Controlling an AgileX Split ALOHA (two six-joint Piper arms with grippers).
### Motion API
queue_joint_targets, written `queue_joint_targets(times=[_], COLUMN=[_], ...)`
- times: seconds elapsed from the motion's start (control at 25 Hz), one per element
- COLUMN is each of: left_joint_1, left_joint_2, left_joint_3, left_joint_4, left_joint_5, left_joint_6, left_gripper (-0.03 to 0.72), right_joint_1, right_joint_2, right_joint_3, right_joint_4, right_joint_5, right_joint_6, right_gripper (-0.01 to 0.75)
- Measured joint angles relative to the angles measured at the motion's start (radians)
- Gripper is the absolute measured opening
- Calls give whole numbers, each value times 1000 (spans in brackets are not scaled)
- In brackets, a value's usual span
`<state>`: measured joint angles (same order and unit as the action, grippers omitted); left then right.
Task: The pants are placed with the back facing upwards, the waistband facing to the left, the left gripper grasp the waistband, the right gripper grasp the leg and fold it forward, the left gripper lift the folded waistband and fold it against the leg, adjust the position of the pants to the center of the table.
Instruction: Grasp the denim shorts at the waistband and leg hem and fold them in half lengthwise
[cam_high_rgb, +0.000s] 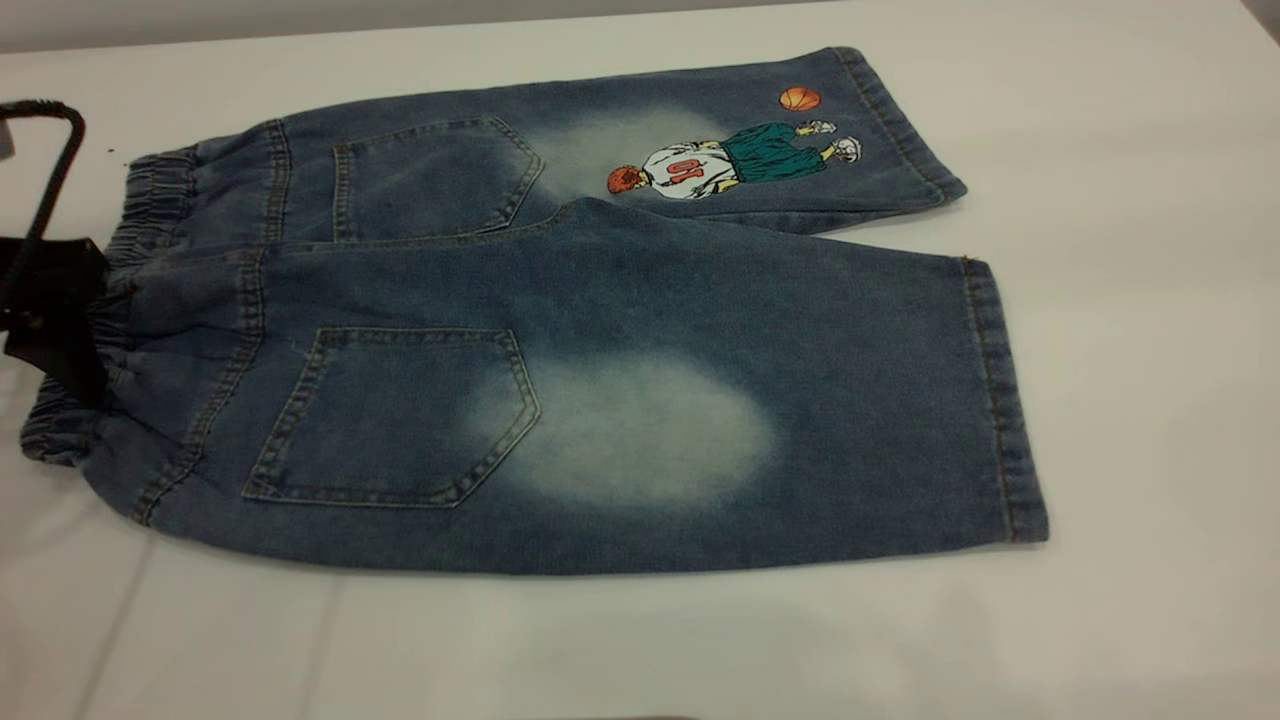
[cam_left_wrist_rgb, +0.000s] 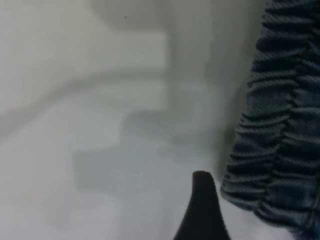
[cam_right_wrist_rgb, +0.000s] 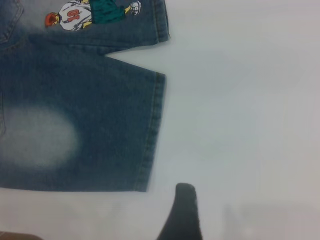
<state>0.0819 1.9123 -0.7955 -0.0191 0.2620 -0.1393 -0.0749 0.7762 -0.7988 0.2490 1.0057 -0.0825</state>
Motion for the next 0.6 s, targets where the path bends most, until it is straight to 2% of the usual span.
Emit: queue_joint_targets(times=[0.44,0.6], left_joint_1=[-5,-5], left_joint_2=[68,91], left_joint_3=[0,-2], left_joint_4=[0,-4], left_joint_5=[-64,-76], left_joint_6=[1,1], left_gripper=[510,461], right_joint_1=[0,0], right_joint_2=[0,0], right_joint_3=[0,0], right_joint_4=[4,5], right_joint_5=[0,0], right_joint_6=[-1,-13], right_gripper=[558,558])
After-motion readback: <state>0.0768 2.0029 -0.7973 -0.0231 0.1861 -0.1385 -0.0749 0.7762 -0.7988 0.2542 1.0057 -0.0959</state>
